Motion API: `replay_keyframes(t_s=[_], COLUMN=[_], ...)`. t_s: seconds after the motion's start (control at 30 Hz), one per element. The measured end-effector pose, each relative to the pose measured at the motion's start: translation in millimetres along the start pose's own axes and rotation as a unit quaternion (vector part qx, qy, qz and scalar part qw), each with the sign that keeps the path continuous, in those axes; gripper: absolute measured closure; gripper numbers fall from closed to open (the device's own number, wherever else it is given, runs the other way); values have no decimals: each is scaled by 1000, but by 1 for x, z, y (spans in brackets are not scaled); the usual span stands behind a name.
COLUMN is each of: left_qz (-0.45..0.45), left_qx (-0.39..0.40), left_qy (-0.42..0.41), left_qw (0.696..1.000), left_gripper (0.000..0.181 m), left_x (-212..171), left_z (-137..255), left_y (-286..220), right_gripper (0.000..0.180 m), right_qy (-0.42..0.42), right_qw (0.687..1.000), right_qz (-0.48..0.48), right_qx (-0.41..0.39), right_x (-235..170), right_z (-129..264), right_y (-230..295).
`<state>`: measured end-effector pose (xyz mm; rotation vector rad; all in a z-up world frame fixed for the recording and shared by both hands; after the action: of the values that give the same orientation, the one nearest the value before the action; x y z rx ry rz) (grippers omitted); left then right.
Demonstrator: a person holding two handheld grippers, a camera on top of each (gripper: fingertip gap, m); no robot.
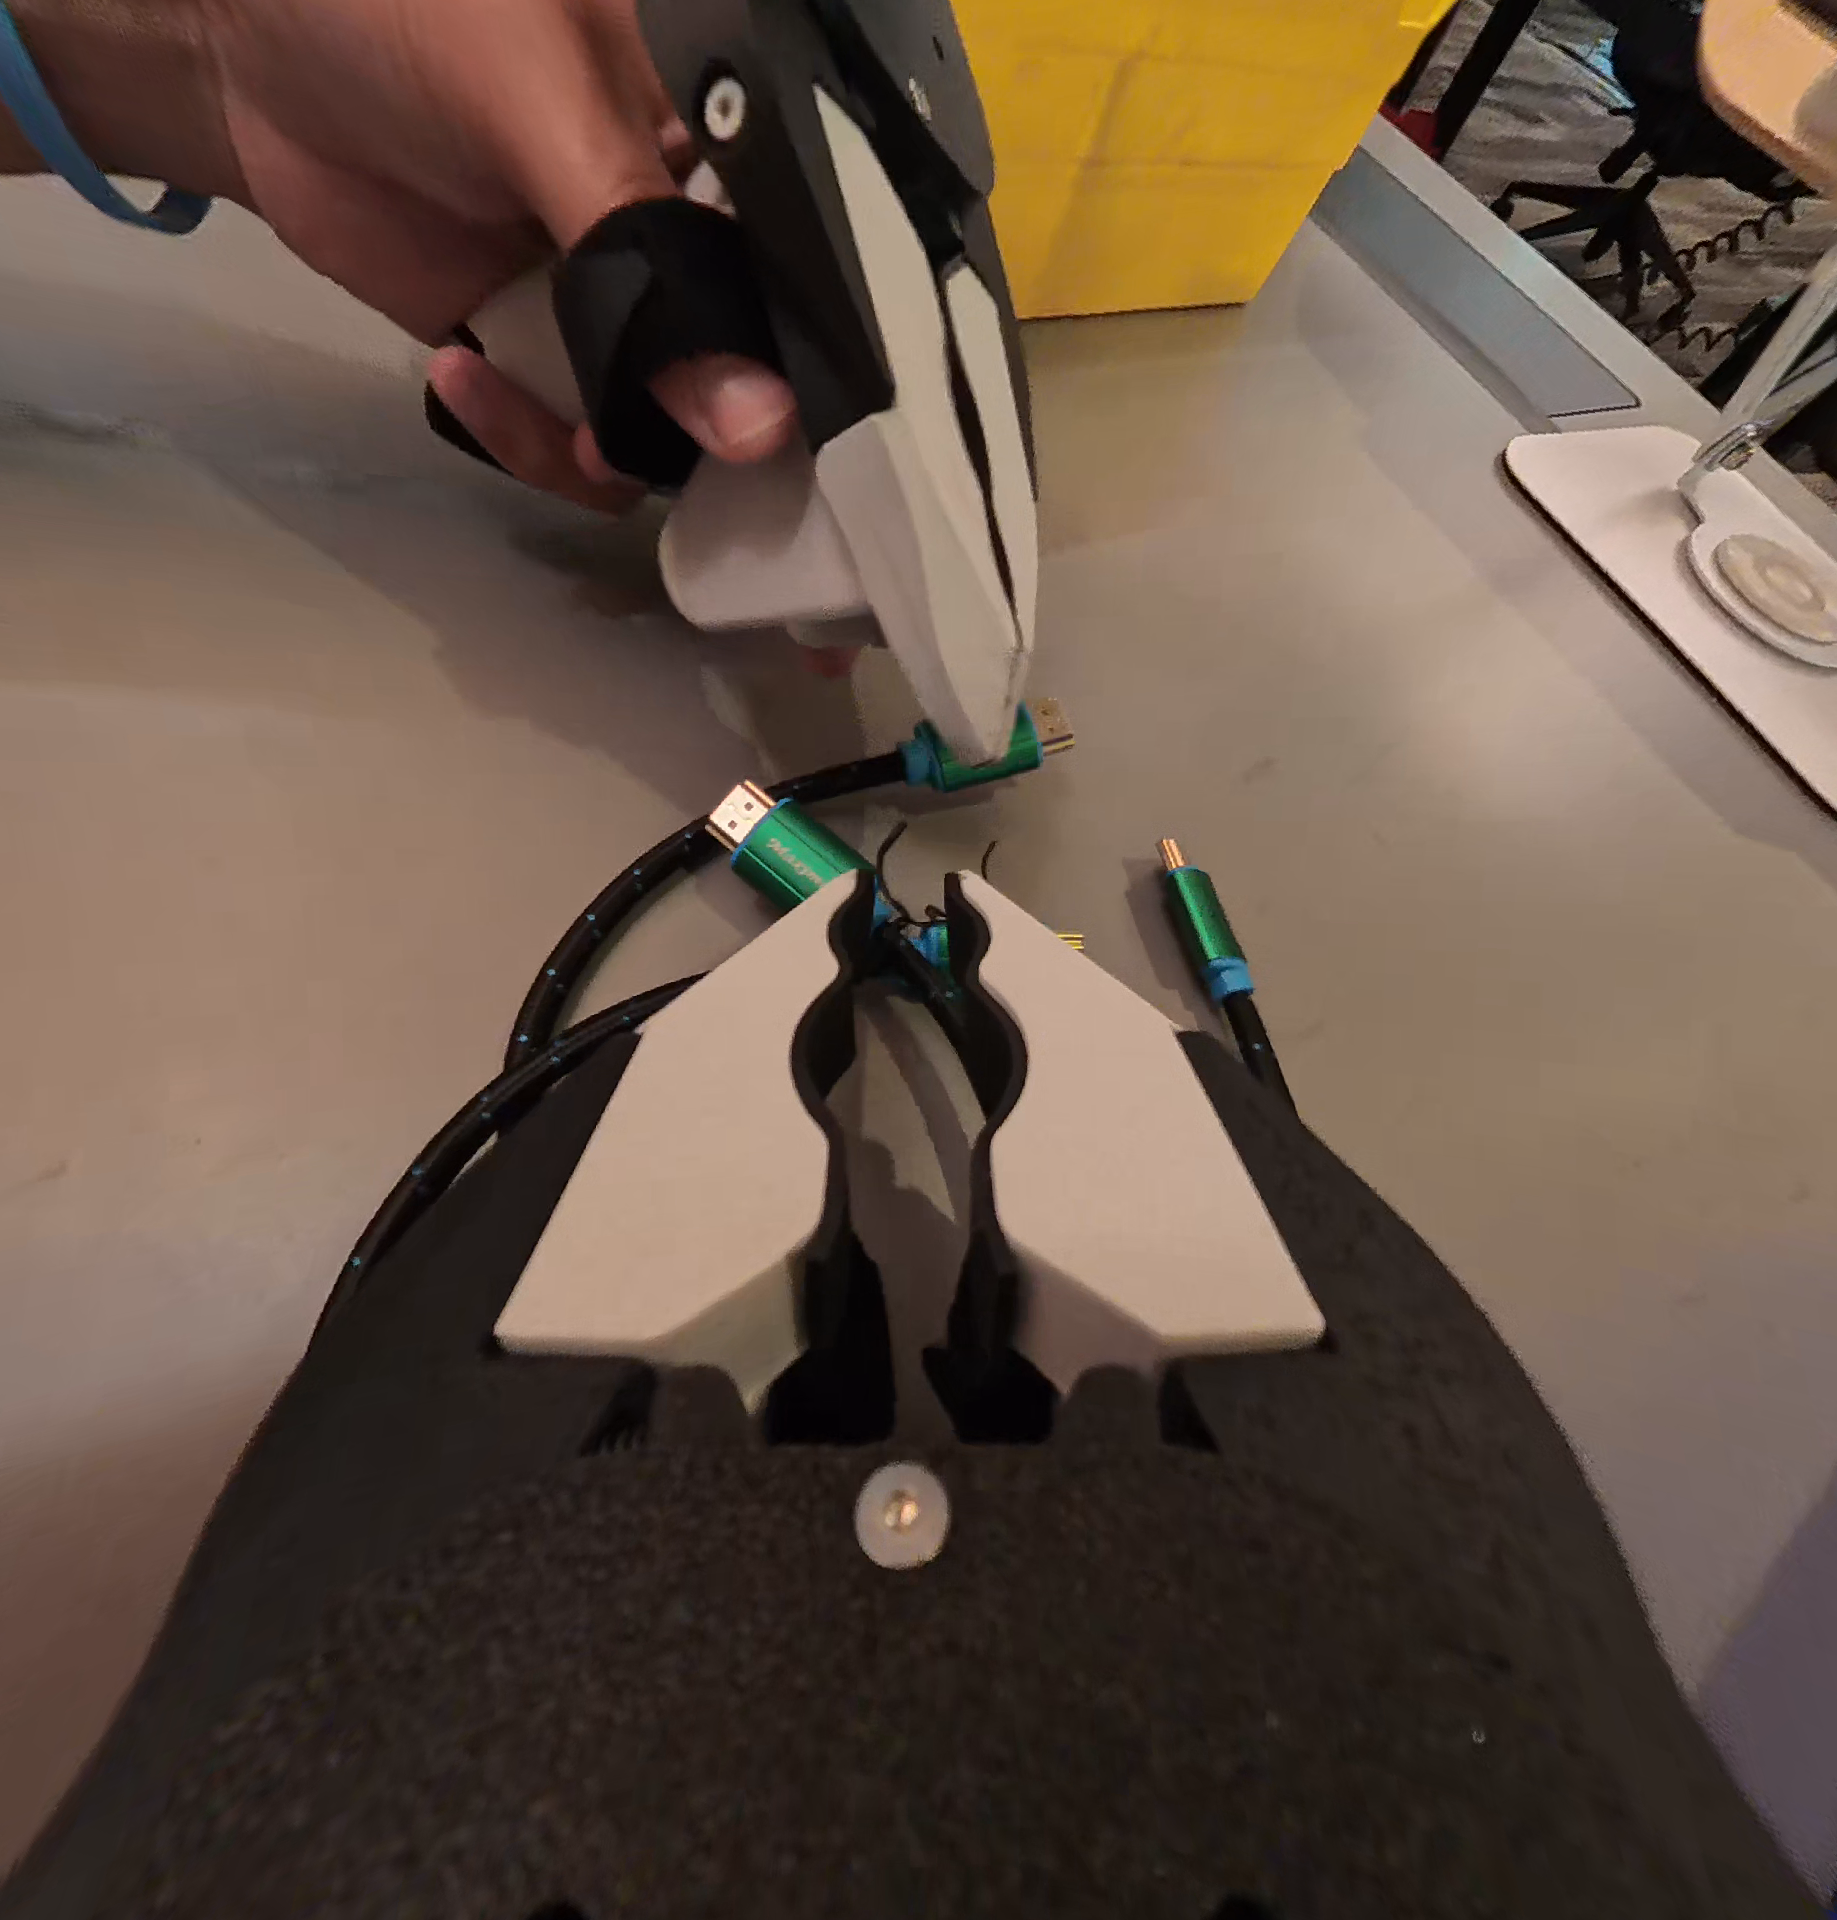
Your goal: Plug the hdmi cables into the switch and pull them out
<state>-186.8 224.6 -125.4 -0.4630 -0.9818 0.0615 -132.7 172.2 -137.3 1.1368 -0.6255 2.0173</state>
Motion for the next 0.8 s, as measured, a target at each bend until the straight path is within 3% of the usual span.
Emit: replay_keyframes(t_s=[0.13,0.6,0.8], left_qz=[-23,-24,-58], left_qx=[-15,-10,22], left_qy=[46,50,88], left_qw=[999,998,994], left_gripper=[180,181,165], left_x=[-11,-9,-15], left_z=[-8,-8,-10], left_y=[-9,-11,-9], right_gripper=[168,169,169], right_qy=[-2,12,14], right_qw=[1000,1000,1000], right_qz=[-13,-2,-2], right_qx=[3,12,12], right_x=[0,-4,-4], right_z=[1,-1,-1], right_y=[-2,1,1])
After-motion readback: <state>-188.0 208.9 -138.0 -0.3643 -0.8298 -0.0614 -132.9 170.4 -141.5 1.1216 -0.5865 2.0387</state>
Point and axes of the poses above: each gripper's, where its closed fingertips meet, z back along the fingers, x out of its top, y = z × x across the jaws, the point moved 4 cm from there along z, back along the fingers, and after that the axes turned 11 degrees about -z, right-handed, at the moved point
